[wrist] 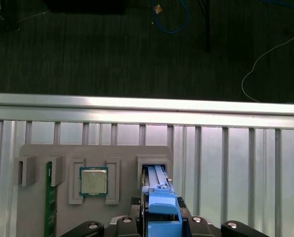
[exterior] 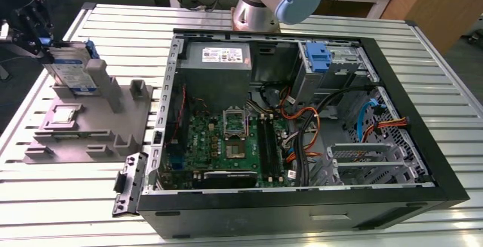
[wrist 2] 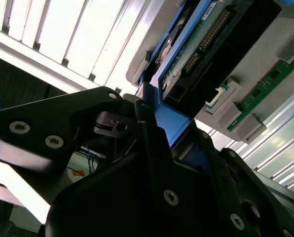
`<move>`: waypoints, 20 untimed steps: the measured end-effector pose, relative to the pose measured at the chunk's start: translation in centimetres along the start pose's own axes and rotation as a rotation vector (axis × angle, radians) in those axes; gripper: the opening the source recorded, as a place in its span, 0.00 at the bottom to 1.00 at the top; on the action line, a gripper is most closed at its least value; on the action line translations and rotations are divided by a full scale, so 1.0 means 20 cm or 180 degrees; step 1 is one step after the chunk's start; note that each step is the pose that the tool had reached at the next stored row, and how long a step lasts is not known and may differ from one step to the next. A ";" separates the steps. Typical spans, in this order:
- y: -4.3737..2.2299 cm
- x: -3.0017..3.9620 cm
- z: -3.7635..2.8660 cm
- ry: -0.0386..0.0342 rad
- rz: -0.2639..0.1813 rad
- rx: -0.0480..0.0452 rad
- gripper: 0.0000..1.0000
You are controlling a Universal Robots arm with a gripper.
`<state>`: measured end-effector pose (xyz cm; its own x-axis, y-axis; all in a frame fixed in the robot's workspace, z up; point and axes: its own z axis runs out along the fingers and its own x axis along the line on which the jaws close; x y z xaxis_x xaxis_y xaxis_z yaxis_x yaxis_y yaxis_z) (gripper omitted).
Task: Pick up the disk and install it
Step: 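Pick up the disk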
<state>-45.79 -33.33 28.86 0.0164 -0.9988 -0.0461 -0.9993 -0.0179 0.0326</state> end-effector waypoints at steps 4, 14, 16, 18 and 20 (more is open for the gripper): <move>0.000 0.000 0.001 0.0000 0.0000 0.0001 0.45; 0.000 0.000 0.006 0.0000 0.0000 0.0001 0.37; 0.000 0.000 0.006 0.0000 0.0000 0.0001 0.37; 0.000 0.000 0.007 0.0000 0.0000 0.0001 0.37; 0.000 0.000 0.007 0.0000 0.0000 0.0001 0.37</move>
<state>-45.78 -33.33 28.73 0.0164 -0.9988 -0.0462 -0.9993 -0.0179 0.0324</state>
